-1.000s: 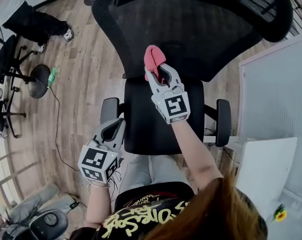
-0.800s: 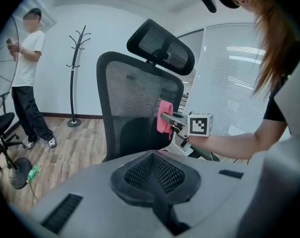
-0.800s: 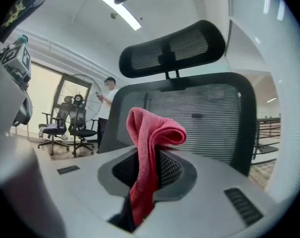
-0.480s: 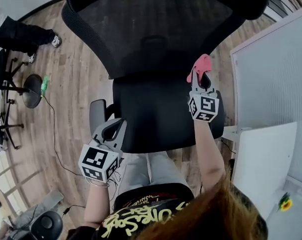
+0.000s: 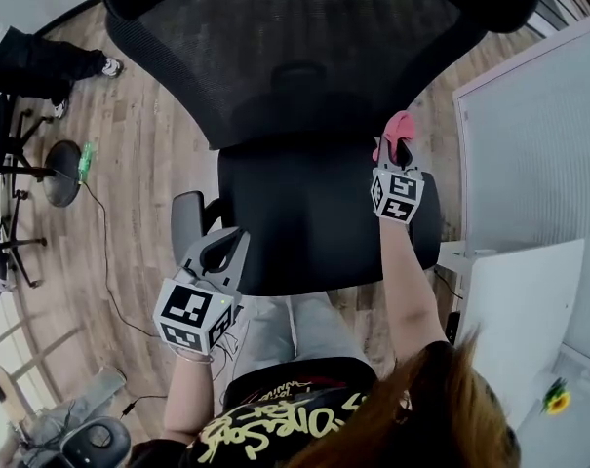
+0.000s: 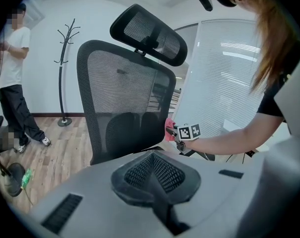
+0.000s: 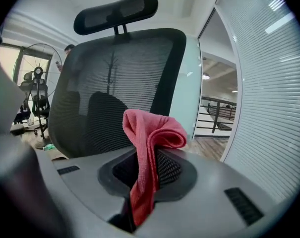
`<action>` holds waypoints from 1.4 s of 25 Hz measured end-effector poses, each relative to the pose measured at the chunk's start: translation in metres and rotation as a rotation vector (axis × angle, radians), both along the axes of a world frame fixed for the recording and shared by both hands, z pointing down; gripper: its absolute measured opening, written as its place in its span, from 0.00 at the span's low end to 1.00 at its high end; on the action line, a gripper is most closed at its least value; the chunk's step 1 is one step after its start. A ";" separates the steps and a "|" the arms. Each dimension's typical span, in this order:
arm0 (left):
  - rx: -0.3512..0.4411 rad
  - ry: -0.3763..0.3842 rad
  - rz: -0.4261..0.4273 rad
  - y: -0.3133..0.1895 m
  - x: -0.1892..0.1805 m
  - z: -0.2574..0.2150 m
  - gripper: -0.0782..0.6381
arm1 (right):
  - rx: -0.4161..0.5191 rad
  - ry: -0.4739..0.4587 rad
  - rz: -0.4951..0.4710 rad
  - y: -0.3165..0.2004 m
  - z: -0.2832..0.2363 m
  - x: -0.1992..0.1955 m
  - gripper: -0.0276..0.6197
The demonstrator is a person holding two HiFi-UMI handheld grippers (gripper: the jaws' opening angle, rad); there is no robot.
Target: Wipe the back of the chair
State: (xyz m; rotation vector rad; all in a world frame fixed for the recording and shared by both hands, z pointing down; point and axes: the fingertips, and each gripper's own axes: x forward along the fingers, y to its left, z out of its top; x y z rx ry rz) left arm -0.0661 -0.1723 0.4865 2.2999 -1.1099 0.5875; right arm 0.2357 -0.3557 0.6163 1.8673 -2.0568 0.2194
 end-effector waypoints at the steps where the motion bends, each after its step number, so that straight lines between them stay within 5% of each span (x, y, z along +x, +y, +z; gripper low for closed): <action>1: 0.001 -0.001 -0.003 0.000 -0.001 0.000 0.10 | -0.009 0.016 -0.014 -0.001 0.006 -0.003 0.14; 11: -0.004 -0.011 -0.058 -0.003 -0.022 0.003 0.10 | -0.065 0.103 -0.216 -0.001 0.036 -0.073 0.14; 26: -0.010 -0.024 -0.157 -0.012 -0.054 0.024 0.10 | -0.070 -0.085 -0.235 -0.011 0.043 -0.199 0.14; 35: -0.034 -0.022 -0.217 -0.012 -0.077 0.041 0.10 | -0.080 -0.155 -0.218 -0.006 0.046 -0.239 0.14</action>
